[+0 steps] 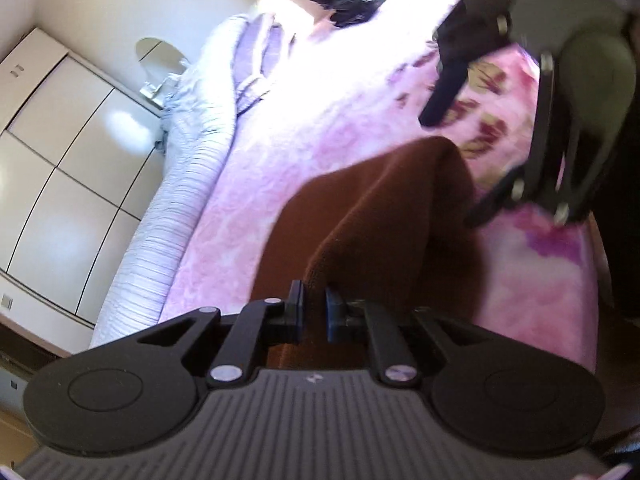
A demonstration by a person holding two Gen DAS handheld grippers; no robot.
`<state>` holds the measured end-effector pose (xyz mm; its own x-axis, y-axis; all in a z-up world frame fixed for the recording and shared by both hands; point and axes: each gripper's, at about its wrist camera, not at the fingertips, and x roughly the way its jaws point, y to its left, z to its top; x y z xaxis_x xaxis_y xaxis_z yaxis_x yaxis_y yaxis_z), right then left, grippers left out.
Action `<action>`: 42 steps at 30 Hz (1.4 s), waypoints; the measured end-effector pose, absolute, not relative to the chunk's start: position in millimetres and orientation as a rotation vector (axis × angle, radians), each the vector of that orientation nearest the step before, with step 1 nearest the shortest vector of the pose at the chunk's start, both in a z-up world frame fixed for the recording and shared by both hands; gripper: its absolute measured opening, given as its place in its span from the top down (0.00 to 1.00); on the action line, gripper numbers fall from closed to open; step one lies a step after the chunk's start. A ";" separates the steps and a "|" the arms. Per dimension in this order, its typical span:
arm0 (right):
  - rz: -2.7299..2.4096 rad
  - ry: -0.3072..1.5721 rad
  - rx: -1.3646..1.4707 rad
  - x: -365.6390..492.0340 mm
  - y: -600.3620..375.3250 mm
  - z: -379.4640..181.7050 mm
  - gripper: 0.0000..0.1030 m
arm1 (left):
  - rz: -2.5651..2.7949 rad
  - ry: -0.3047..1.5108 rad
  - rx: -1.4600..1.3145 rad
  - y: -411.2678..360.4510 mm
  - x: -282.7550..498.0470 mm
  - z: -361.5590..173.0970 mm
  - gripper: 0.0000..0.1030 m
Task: Fold clothes
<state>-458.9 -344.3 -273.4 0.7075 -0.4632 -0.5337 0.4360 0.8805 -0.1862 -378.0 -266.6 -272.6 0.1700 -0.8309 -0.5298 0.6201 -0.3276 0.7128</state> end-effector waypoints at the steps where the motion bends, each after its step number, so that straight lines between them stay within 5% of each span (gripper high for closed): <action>1: -0.515 0.605 -0.057 -449.1 -344.9 -277.3 0.20 | -1.493 -0.245 1.203 -265.0 -377.2 -272.2 0.91; 7: -0.617 0.664 -0.131 -428.2 -355.2 -285.2 0.20 | -1.513 -0.266 1.240 -253.2 -384.0 -288.9 0.92; 17: -0.585 0.789 -0.685 -449.1 -328.4 -322.0 0.20 | -1.520 -0.315 1.322 -245.1 -399.0 -340.9 0.91; 28: -0.528 0.738 -0.702 -444.3 -299.5 -306.0 0.20 | -1.555 -0.283 1.215 -232.6 -397.7 -325.2 0.73; 34: -0.539 0.816 -0.809 -440.2 -330.3 -322.0 0.20 | -1.537 -0.199 1.284 -245.3 -392.6 -350.5 0.76; 42: -0.617 0.785 -0.513 -470.1 -354.1 -314.1 0.20 | -1.542 -0.179 1.254 -244.2 -396.9 -351.9 0.78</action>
